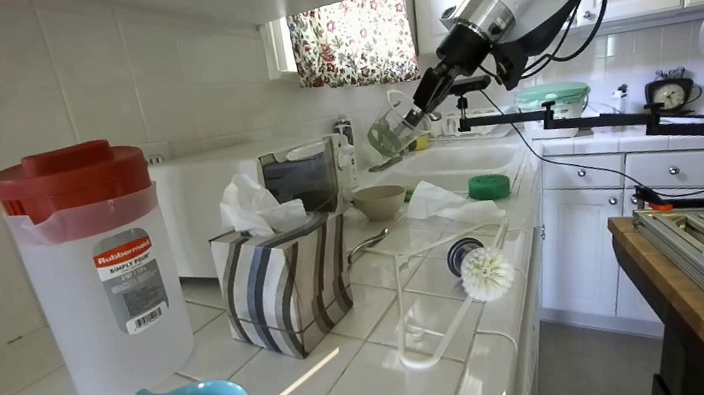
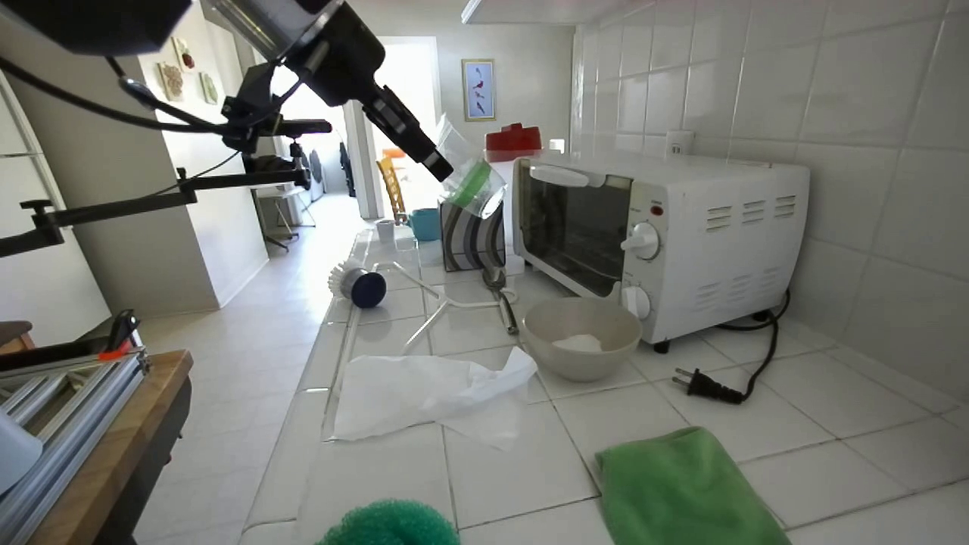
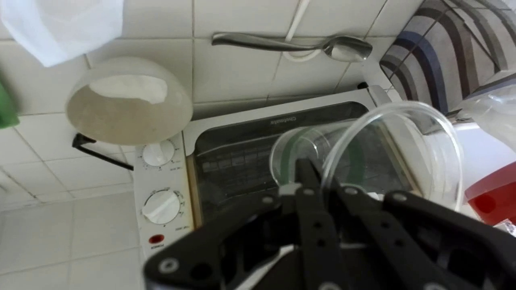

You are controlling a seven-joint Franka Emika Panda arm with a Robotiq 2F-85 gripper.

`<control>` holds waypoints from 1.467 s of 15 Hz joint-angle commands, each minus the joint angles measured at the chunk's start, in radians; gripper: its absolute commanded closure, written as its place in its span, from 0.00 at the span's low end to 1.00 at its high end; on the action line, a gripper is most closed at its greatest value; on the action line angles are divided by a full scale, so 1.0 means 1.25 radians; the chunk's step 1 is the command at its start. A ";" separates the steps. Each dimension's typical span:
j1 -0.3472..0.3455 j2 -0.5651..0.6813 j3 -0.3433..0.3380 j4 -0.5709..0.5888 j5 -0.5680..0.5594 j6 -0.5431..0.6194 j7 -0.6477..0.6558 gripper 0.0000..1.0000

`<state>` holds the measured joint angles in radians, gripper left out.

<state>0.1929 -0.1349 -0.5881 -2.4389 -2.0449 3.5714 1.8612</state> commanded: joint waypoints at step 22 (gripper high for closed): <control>0.035 0.087 -0.006 0.012 -0.010 0.125 -0.028 0.99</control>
<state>0.2531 -0.0311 -0.5718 -2.4438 -2.0661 3.5563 1.8572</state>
